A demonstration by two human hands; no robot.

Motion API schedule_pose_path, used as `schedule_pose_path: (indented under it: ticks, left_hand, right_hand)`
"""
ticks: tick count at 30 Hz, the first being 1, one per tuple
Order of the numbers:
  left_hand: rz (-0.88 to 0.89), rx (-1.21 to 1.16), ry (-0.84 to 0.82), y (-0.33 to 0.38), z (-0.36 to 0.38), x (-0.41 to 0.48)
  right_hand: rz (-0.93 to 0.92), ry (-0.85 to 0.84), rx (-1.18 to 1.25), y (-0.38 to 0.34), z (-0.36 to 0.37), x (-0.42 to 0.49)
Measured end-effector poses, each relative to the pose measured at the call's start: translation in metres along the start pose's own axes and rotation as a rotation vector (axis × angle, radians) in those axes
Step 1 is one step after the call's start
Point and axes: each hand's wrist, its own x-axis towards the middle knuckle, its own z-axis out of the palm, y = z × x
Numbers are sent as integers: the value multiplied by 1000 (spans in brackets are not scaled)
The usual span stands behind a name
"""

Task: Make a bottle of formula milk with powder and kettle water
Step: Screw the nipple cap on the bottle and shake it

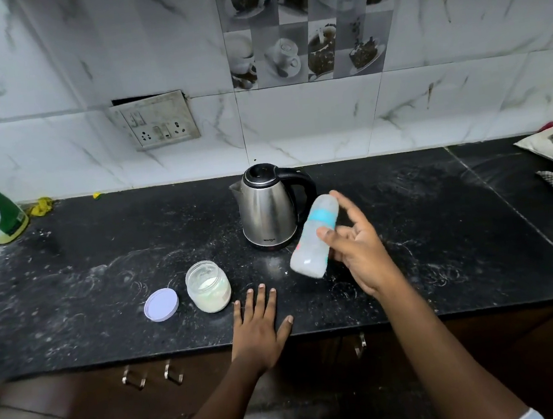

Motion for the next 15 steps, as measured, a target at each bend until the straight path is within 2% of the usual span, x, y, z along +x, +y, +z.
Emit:
schedule_pose_path:
  ticks: [2, 3, 6, 10, 11, 13, 15]
  left_hand:
    - [1, 8, -12, 1, 1, 0]
    - [1, 6, -13, 1, 1, 1]
    - [8, 0, 0, 0, 1, 1]
    - [5, -8, 7, 1, 0, 0]
    - [2, -7, 13, 1, 0, 0]
    - [2, -7, 2, 0, 0, -1]
    - [4, -6, -2, 0, 0, -1]
  right_hand:
    - [-24, 120, 80, 2, -2, 3]
    - [-18, 111, 79, 3, -2, 4]
    - [21, -74, -45, 2, 0, 0]
    - [-38, 146, 77, 4, -3, 5]
    - [-27, 128, 50, 4, -2, 6]
    - [18, -17, -80, 2, -2, 3]
    - [17, -18, -65, 2, -1, 2]
